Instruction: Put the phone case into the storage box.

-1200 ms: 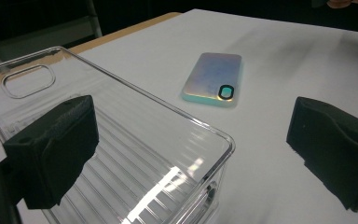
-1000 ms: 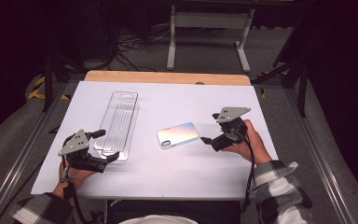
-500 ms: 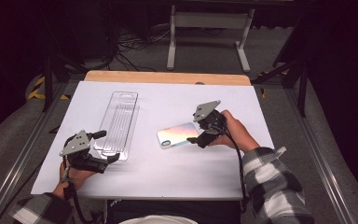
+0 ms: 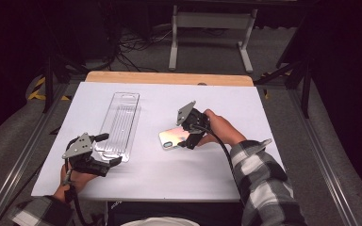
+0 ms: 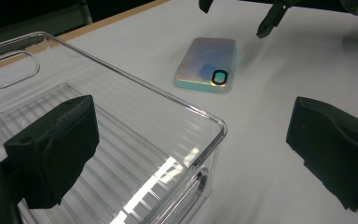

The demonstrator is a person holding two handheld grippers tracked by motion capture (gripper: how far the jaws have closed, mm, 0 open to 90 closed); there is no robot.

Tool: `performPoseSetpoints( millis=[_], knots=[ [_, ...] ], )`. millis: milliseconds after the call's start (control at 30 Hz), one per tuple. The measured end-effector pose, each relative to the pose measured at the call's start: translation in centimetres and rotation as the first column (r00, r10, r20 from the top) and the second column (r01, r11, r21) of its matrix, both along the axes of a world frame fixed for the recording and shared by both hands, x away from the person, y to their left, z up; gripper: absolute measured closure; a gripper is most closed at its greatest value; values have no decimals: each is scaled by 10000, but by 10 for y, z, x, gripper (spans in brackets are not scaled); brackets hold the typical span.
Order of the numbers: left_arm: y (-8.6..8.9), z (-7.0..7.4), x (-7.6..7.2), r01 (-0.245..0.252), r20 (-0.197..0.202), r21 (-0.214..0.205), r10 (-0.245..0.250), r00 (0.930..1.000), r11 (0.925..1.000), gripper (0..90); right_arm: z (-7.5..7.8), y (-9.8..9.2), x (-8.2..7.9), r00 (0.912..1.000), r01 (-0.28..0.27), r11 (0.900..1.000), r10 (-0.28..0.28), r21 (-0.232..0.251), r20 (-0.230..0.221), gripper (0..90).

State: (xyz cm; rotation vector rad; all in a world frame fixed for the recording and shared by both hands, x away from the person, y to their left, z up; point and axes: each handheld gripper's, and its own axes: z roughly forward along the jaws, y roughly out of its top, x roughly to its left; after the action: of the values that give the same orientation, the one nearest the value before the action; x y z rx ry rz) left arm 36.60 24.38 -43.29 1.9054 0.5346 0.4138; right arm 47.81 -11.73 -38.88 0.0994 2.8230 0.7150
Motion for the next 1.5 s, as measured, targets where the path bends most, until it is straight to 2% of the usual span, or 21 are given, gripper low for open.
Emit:
performPoseSetpoints(
  millis=[67, 233, 367, 500, 667, 767, 833, 933, 1033, 1067, 1133, 1200, 1267, 1333, 1367, 1400, 1467, 1500],
  knots=[
    [0, -1, -1, -16, -14, -10, 16, 10000, 10000, 31, -3, 6, 3, 9998, -109, 9998, 106, -183, -166, 81],
    [3, 0, -3, -12, -23, 37, 12, 10000, 10000, 31, -9, 23, 10, 9973, -728, 9944, 716, -763, -193, 86],
    [4, -1, -4, -84, 14, 1, 84, 10000, 10000, 31, -18, 34, 13, 9962, -841, 9883, 807, -1270, -318, 90],
    [4, -1, -5, -40, 7, 30, 40, 10000, 10000, 31, -26, 43, 17, 9939, -1071, 9788, 1006, -1744, -459, 92],
    [3, -1, -4, 7, -32, 44, -7, 10000, 10000, 31, -35, 54, 22, 9915, -1301, 9631, 1261, -2355, -320, 87],
    [4, -2, -4, 75, -81, 86, -74, 9999, 9999, 31, -38, 57, 23, 9916, -1286, 9623, 1219, -2396, -425, 78],
    [4, -2, -4, 85, -78, 90, -84, 9999, 9999, 31, -41, 61, 24, 9895, -1437, 9552, 1346, -2588, -527, 70],
    [4, -2, -4, 98, -98, 85, -97, 9999, 9999, 31, -42, 63, 27, 9894, -1436, 9525, 1318, -2687, -616, 50],
    [3, -2, -4, 130, -122, 106, -128, 9998, 9999, 31, -44, 62, 31, 9873, -1451, 9552, 1228, -2580, -1005, 61],
    [3, -3, -4, 138, -166, 104, -136, 9998, 9999, 31, -43, 62, 33, 9841, -1556, 9537, 1271, -2575, -1241, 87],
    [2, -3, -4, 152, -130, 138, -150, 9998, 9998, 31, -44, 62, 35, 9813, -1625, 9553, 1305, -2469, -1412, 94],
    [2, -3, -4, 140, -145, 171, -138, 9998, 9998, 32, -44, 62, 38, 9764, -1768, 9496, 1362, -2588, -1675, 100],
    [2, -3, -3, 99, -83, 194, -97, 9999, 9998, 32, -44, 63, 37, 9759, -1749, 9519, 1336, -2516, -1727, 120],
    [2, -3, -4, 94, -76, 194, -93, 9999, 9998, 32, -42, 63, 37, 9713, -2004, 9435, 1562, -2639, -1792, 160],
    [2, -3, -3, 91, -87, 203, -90, 9999, 9998, 33, -42, 63, 36, 9714, -2015, 9460, 1599, -2539, -1753, 166],
    [2, -3, -3, 93, -88, 209, -91, 9999, 9997, 33, -41, 64, 35, 9711, -2078, 9403, 1654, -2694, -1719, 168],
    [2, -3, -4, 86, -75, 221, -85, 9999, 9997, 34, -41, 65, 33, 9737, -2012, 9428, 1630, -2656, -1589, 172],
    [2, -3, -4, 83, -70, 235, -81, 9999, 9997, 34, -40, 65, 33, 9733, -2040, 9407, 1652, -2709, -1591, 173]
  ],
)
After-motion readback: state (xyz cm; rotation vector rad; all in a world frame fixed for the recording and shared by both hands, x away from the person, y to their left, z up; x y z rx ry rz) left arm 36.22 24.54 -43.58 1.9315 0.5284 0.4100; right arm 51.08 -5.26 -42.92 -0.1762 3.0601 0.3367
